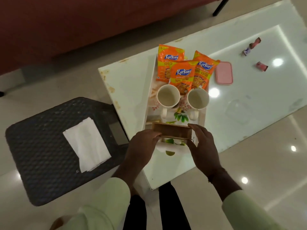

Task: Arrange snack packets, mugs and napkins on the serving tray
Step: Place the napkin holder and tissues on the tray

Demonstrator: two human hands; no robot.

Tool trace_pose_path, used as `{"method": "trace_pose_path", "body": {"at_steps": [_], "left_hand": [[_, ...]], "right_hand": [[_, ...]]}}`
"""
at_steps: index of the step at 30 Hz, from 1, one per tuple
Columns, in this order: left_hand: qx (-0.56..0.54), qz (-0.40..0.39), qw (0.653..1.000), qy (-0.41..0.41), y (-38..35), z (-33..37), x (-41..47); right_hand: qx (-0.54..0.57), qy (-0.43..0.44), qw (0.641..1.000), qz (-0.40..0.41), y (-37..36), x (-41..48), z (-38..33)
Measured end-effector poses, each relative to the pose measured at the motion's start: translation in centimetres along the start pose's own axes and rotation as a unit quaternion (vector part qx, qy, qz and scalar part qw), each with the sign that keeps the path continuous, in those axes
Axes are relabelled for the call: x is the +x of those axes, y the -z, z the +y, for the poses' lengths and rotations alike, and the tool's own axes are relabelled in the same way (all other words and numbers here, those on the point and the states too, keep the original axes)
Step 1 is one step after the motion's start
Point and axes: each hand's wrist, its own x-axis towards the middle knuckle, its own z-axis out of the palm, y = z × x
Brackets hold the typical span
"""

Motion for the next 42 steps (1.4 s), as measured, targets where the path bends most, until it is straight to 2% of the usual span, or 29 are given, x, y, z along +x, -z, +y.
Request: {"method": "trace_pose_path", "body": {"at_steps": [6, 10, 14, 17, 19, 22, 25, 28, 30, 33, 36, 39, 42], "left_hand": [[0.024, -0.038, 0.999, 0.017, -1.6, -0.8, 0.8], [0.01, -0.033, 0.999, 0.022, -1.9, -0.9, 0.3], [-0.018, 0.04, 0.998, 0.054, -0.1, -1.4, -1.1], [-0.026, 0.137, 0.987, 0.079, 2.4, -2.6, -3.1], [-0.033, 0.205, 0.972, 0.108, 3.7, -3.6, -4.5], [-0.016, 0.274, 0.947, 0.165, 5.7, -5.9, -6.7], [0.03, 0.298, 0.926, 0.23, 6.8, -8.4, -8.4], [0.078, 0.307, 0.905, 0.284, 7.2, -10.5, -9.4], [0.05, 0.319, 0.889, 0.325, 7.1, -11.2, -9.3], [-0.053, 0.305, 0.862, 0.401, 7.1, -12.3, -8.8], [-0.177, 0.307, 0.856, 0.377, 6.7, -12.6, -7.9], [-0.215, 0.304, 0.863, 0.34, 6.3, -12.4, -7.4], [-0.261, 0.289, 0.846, 0.364, 6.6, -12.2, -7.3]], "right_hand": [[0.0, -0.023, 0.999, -0.025, -1.1, 0.5, 1.5], [0.001, -0.028, 0.999, -0.025, -1.1, 0.5, 1.5], [-0.01, -0.028, 0.999, 0.022, -0.5, -0.8, 0.2], [-0.01, 0.047, 0.994, 0.094, -0.5, -2.3, -2.5], [0.023, 0.093, 0.989, 0.113, -1.0, -3.1, -5.0], [0.099, 0.097, 0.99, 0.027, -3.4, -4.2, -9.8], [0.16, 0.031, 0.98, -0.115, -7.2, -4.5, -13.9], [0.171, -0.027, 0.968, -0.18, -11.4, -4.5, -17.0], [0.153, -0.044, 0.972, -0.173, -13.7, -4.5, -18.3], [0.144, -0.063, 0.974, -0.164, -16.5, -4.2, -19.5], [0.138, -0.092, 0.976, -0.144, -18.1, -3.9, -19.9], [0.119, -0.092, 0.981, -0.122, -18.5, -4.0, -20.0], [0.151, -0.078, 0.98, -0.102, -18.1, -4.4, -20.0]]}}
